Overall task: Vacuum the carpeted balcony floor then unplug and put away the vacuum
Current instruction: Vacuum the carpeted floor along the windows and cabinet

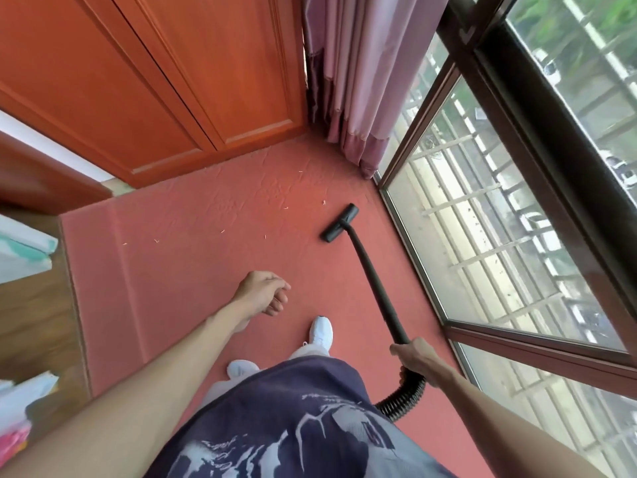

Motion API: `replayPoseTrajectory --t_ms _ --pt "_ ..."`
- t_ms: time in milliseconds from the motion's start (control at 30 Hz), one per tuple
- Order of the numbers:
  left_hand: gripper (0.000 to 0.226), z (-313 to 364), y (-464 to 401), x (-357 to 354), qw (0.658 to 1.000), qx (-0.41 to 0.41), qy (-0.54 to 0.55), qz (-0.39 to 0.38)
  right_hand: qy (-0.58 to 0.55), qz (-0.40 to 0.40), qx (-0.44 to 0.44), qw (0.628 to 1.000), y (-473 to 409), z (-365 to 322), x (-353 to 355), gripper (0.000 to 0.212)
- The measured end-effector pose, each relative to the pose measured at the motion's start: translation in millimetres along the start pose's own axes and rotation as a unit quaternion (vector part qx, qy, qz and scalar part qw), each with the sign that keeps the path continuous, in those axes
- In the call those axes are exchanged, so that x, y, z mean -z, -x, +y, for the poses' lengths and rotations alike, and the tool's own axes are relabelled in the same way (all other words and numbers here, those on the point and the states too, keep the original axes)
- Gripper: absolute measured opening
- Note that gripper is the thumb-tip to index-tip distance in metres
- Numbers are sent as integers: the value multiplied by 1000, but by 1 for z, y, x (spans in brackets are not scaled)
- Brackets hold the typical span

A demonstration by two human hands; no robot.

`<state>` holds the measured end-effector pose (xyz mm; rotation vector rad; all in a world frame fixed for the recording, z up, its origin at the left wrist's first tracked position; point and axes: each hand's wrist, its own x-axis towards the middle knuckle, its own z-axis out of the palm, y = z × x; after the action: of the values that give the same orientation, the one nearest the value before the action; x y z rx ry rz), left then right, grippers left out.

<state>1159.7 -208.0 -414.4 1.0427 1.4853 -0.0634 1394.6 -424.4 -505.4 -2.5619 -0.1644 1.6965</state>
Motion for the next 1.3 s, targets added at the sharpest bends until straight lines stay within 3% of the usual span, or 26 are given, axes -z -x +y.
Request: replayPoseTrajectory --t_ms 167,300,533,800,1067,1300 --pt "19 -6 11 7 1000 -11 10 -1 61 33 50 996 -14 -51 -11 25" --pt "19 -20 15 29 999 -6 28 33 27 71 51 996 -32 -80 -20 24" --pt "19 -53 26 41 993 26 74 85 30 62 40 997 -71 -89 -16 36" --pt "18 -93 27 23 992 57 75 84 122 57 120 984 -64 -128 -44 37" --pt "19 -93 33 37 997 35 52 52 182 38 98 978 -15 -60 -35 40" --pt "17 -101 35 43 1000 13 4 -8 377 23 86 922 67 -12 -82 37"
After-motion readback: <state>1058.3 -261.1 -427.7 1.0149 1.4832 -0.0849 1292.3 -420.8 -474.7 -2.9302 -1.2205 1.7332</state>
